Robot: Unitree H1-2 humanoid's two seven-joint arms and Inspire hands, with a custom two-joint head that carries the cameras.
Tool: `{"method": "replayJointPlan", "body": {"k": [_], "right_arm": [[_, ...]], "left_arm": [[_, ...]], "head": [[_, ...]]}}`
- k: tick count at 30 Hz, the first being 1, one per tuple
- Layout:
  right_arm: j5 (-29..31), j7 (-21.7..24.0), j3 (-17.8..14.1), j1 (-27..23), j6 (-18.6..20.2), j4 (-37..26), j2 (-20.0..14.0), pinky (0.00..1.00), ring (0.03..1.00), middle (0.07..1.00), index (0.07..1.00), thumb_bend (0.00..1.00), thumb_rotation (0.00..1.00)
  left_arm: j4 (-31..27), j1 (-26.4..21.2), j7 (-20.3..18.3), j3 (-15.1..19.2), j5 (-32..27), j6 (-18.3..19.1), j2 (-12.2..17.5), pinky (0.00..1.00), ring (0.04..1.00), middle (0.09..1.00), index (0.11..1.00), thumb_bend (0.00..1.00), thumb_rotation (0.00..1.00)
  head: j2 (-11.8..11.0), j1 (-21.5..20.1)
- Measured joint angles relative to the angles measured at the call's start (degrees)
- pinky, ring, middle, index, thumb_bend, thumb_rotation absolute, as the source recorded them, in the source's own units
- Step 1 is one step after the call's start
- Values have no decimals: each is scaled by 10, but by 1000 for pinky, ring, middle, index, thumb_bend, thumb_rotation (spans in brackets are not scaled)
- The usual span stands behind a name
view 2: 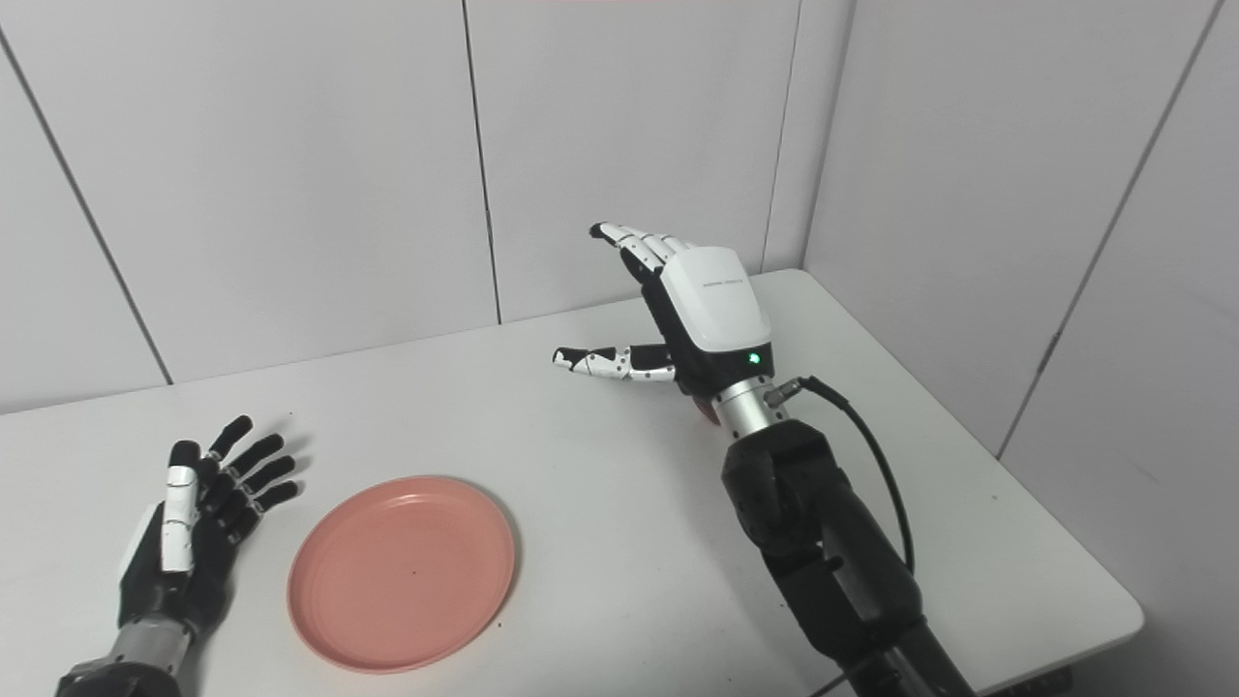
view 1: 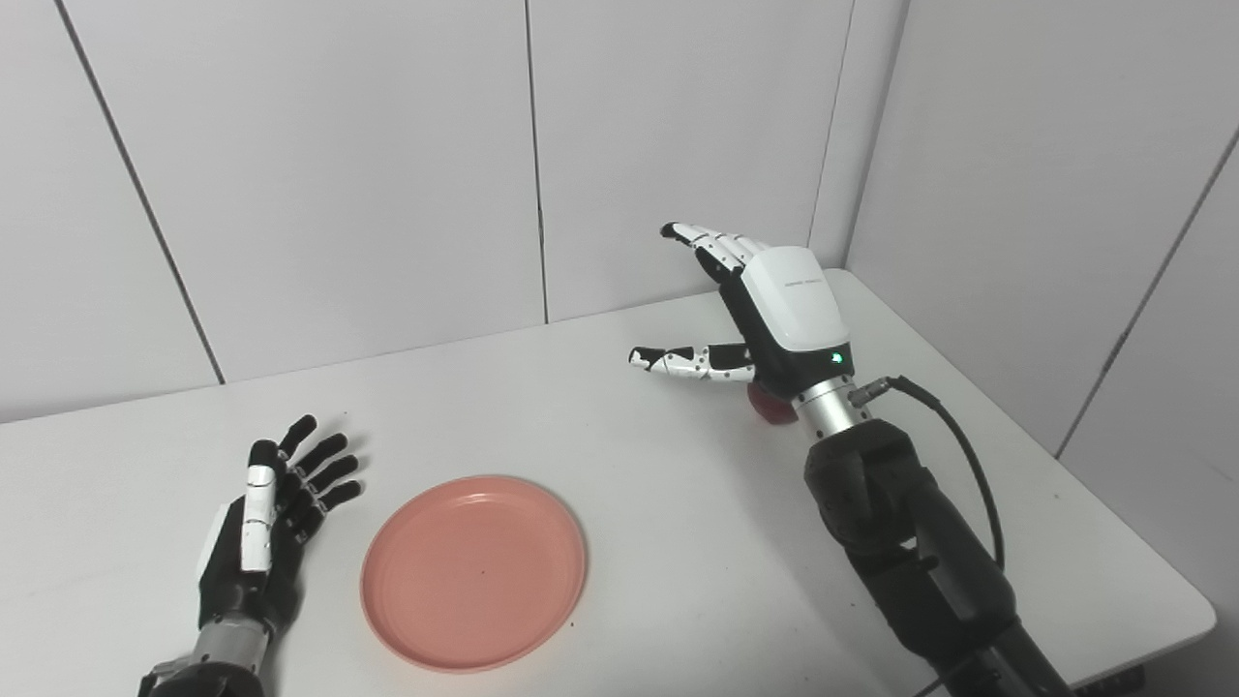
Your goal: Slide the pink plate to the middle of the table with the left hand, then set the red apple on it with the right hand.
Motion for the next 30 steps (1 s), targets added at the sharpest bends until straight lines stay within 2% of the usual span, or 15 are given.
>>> {"method": "replayJointPlan", "body": {"k": [9,19,23,30], "right_arm": [[-25,0,2,-2,1,40,-27,793,785,789,767,950,804],[-27,22,0,-1,7,51,-42,747,769,783,766,932,806],[-27,30,-3,2,22,63,-43,745,770,786,767,921,796],[-17,29,-14,9,25,87,-49,712,766,787,779,897,773]], "left_arm": [[1,-1,0,0,0,0,0,735,786,819,875,696,946],[6,-5,0,-1,2,0,2,729,786,818,873,695,943],[6,-5,0,-1,2,0,2,729,783,815,868,699,936],[6,-5,0,-3,2,0,2,718,786,821,868,684,948]], "head": [[-2,3],[-2,4],[-2,6],[-1,10]]}}
